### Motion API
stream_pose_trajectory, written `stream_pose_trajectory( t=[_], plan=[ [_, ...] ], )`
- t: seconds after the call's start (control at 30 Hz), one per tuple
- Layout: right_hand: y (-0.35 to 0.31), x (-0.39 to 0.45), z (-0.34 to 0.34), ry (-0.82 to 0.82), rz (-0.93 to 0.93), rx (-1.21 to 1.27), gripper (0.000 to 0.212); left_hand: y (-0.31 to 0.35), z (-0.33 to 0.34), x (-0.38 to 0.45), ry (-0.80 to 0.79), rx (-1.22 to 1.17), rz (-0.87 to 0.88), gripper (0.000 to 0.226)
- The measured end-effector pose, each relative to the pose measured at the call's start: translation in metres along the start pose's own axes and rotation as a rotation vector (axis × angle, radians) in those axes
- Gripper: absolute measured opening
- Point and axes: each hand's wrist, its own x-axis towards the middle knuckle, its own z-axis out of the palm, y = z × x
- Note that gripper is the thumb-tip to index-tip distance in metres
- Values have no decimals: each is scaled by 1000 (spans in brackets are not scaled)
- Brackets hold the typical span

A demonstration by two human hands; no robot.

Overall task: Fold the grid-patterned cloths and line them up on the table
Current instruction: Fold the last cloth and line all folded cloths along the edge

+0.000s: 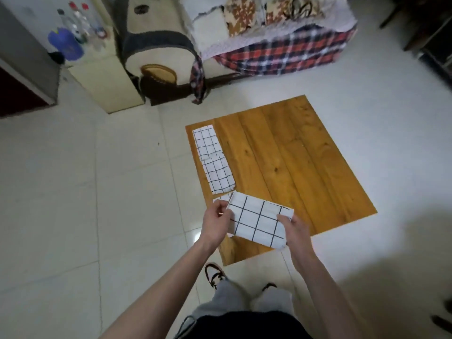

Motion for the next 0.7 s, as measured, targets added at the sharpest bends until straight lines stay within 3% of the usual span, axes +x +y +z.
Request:
stream_pose_trajectory(
  t=[0.37, 0.7],
  plan=[
    [86, -69, -7, 332, -7, 232, 11, -27, 21, 2, -333, 336, 103, 17],
    [151, -95, 47, 502, 104, 421, 13, -52, 9, 18, -525, 518, 100, 17]
  ],
)
